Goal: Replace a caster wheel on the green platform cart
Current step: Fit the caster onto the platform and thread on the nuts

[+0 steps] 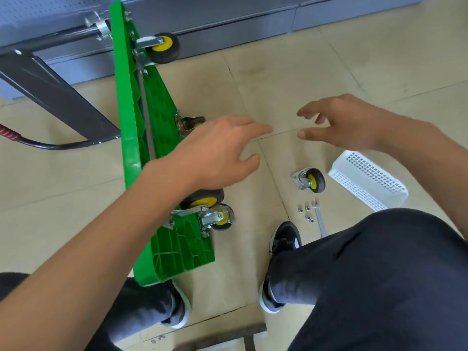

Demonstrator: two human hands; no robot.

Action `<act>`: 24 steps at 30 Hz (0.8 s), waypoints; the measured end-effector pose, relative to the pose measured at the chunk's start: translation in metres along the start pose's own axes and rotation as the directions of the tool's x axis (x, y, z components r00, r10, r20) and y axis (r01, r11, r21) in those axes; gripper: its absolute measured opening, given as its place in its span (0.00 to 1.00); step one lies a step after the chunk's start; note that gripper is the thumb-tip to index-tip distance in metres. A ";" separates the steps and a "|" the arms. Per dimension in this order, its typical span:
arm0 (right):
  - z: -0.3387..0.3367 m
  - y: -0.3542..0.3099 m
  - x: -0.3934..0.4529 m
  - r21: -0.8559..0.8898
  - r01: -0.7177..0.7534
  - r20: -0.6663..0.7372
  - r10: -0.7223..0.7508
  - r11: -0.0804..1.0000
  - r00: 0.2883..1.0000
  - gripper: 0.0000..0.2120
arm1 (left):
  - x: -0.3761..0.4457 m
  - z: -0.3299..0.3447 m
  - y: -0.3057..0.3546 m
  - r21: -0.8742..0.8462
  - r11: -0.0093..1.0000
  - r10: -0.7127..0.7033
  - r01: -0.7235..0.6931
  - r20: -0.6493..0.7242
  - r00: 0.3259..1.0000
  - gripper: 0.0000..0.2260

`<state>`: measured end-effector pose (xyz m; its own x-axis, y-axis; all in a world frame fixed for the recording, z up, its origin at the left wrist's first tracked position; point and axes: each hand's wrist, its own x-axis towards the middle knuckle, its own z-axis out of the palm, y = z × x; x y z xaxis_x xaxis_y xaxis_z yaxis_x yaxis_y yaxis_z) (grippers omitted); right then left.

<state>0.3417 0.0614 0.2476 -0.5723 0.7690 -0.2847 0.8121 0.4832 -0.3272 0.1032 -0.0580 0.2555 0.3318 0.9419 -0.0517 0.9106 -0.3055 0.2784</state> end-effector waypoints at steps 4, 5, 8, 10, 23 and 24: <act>0.004 0.049 -0.021 0.094 -0.098 -0.024 0.101 0.991 0.995 0.23 | 0.041 0.035 0.022 -0.149 0.989 -0.002 0.012 0.064 0.998 0.26; 0.009 0.061 -0.026 0.117 -0.123 -0.024 0.127 0.985 0.992 0.22 | 0.050 0.047 0.026 -0.180 0.983 -0.006 0.021 0.086 0.996 0.25; 0.032 0.091 -0.036 0.204 -0.190 -0.013 0.197 0.960 0.980 0.20 | 0.072 0.084 0.036 -0.246 0.967 -0.031 0.063 0.131 0.991 0.25; 0.052 0.108 -0.040 0.266 -0.224 0.002 0.231 0.938 0.973 0.18 | 0.084 0.112 0.039 -0.270 0.959 -0.040 0.085 0.168 0.985 0.23; 0.224 0.182 -0.035 0.377 -0.367 0.140 0.339 0.851 0.930 0.11 | 0.125 0.256 0.053 -0.334 0.911 -0.088 0.243 0.417 0.905 0.20; 0.237 0.186 -0.033 0.373 -0.379 0.153 0.346 0.847 0.926 0.12 | 0.126 0.264 0.051 -0.340 0.903 -0.095 0.261 0.433 0.896 0.20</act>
<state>0.4847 0.0265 -0.0169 -0.2661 0.8148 -0.5150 0.8620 -0.0380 -0.5054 0.2570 0.0085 0.0105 0.3173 0.8130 -0.4883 0.8252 0.0170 0.5645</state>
